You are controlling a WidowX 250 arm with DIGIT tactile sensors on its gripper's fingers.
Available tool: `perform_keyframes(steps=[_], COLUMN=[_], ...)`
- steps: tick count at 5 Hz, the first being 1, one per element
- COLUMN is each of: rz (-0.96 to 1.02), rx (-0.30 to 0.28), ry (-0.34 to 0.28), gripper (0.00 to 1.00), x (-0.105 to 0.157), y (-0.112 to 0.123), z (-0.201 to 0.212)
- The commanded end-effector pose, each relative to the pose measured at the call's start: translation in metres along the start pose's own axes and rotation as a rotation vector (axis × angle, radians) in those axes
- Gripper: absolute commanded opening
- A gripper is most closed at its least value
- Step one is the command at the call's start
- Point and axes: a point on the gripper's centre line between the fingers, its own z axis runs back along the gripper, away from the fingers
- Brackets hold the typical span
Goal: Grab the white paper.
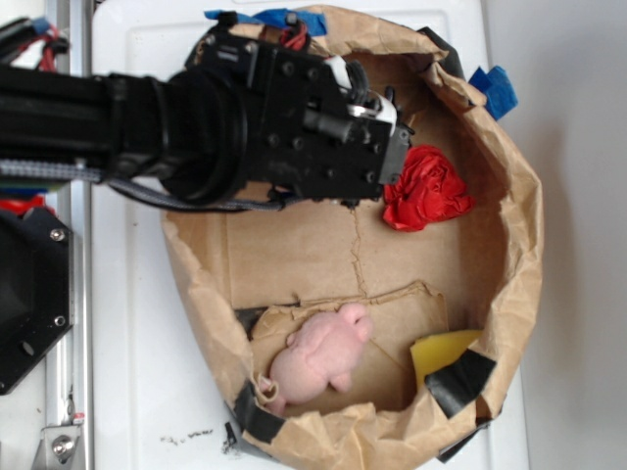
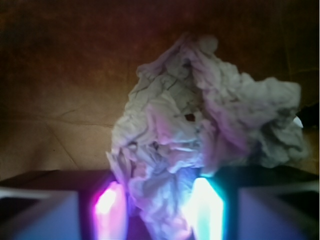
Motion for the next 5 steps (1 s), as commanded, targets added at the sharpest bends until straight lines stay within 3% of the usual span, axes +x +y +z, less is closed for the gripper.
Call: perform_keyframes(steps=[1, 3, 4, 5], rz=[0.024, -0.012, -0.169, -0.397], rx=[-0.06, -0.085, -0.082, -0.195], ry=[-0.001, 0.033, 0.056, 0.095], gripper=[0.0, 0.0, 0.0, 0.0], x=[0.011, 0.016, 0.02, 0.024], y=[0.009, 0.006, -0.001, -0.005], z=[0.013, 0.023, 0.043, 0.091])
